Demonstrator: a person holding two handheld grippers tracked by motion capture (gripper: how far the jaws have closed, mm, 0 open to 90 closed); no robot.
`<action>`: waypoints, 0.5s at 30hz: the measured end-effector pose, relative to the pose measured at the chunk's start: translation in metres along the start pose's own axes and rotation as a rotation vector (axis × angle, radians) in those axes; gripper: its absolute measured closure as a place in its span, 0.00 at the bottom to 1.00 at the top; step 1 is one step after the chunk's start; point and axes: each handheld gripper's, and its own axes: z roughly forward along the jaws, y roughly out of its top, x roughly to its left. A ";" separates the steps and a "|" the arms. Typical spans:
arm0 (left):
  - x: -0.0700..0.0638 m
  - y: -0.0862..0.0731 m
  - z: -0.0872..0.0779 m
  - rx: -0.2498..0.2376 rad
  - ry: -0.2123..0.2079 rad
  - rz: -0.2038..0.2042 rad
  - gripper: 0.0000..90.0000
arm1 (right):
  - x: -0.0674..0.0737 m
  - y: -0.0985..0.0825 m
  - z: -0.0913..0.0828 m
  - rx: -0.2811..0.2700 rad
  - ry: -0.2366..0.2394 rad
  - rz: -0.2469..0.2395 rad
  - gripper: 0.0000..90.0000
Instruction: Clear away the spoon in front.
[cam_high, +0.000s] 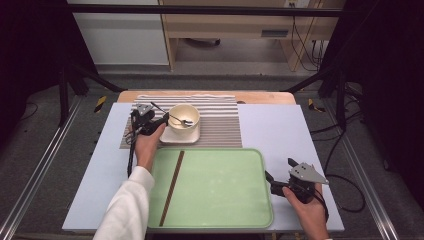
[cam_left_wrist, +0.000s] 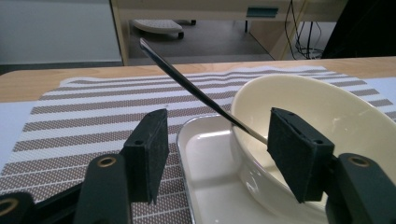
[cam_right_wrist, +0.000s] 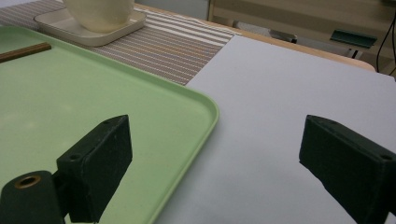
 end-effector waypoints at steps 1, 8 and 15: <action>0.000 0.000 0.001 -0.016 -0.006 -0.012 0.45 | 0.000 0.000 0.000 0.002 0.000 0.001 0.11; 0.002 -0.004 0.007 -0.036 -0.025 -0.055 0.50 | 0.000 0.000 0.000 0.003 -0.002 0.000 0.11; 0.004 -0.007 0.012 -0.047 -0.031 -0.051 0.52 | 0.000 -0.001 0.000 0.007 0.001 -0.003 0.11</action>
